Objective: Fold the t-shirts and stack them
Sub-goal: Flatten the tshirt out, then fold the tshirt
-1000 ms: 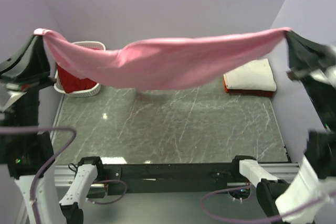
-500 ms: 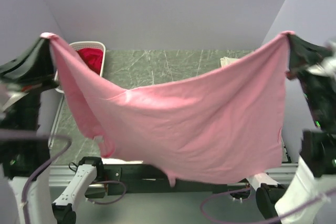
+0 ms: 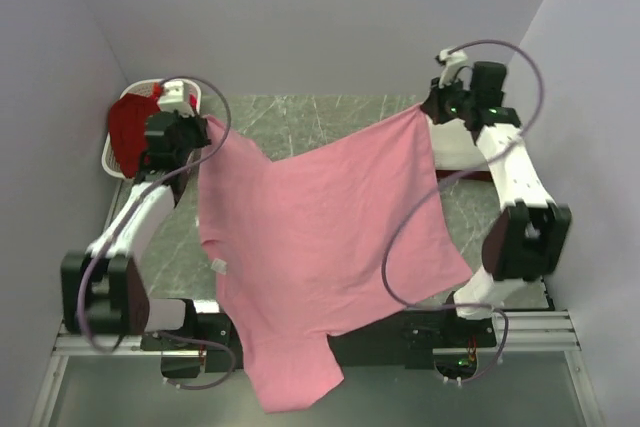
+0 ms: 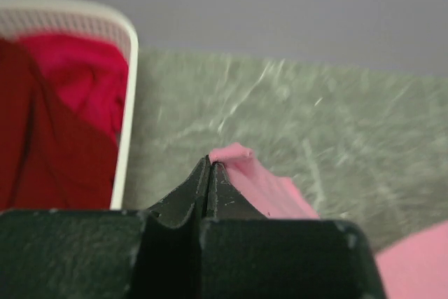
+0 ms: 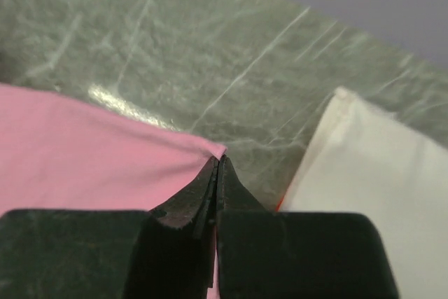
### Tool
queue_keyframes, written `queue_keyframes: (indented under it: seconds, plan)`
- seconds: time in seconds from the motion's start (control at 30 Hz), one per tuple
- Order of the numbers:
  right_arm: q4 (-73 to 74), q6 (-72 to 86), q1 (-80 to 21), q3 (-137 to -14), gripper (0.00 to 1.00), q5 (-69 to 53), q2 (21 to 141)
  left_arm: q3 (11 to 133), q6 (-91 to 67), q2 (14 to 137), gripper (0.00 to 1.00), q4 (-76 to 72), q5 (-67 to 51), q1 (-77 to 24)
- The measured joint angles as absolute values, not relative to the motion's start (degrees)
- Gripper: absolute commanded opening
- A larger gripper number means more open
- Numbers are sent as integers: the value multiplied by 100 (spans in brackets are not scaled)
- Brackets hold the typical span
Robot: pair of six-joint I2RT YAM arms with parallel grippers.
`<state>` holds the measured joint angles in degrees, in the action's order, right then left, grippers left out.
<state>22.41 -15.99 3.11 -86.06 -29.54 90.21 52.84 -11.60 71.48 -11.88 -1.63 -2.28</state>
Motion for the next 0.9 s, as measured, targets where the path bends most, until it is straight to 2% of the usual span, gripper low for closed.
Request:
queue_keyframes:
  seconds: [0.2, 0.37, 0.63, 0.9]
  plan:
    - [2051, -1708, -49, -9719, 0, -2738, 11605, 5937, -1146, 9727, 0, -1417, 16, -217]
    - [2150, -1704, -222, -10691, 0, -2410, 12833, 6860, -985, 10639, 0, -1251, 161, -217]
    - [2086, -1651, -187, -11533, 0, -2040, 13078, 7671, -707, 10763, 0, -1317, 178, -169]
    - [1903, -1638, -36, -10628, 0, -2259, 12613, 7249, -604, 10530, 1, -1387, -108, -123]
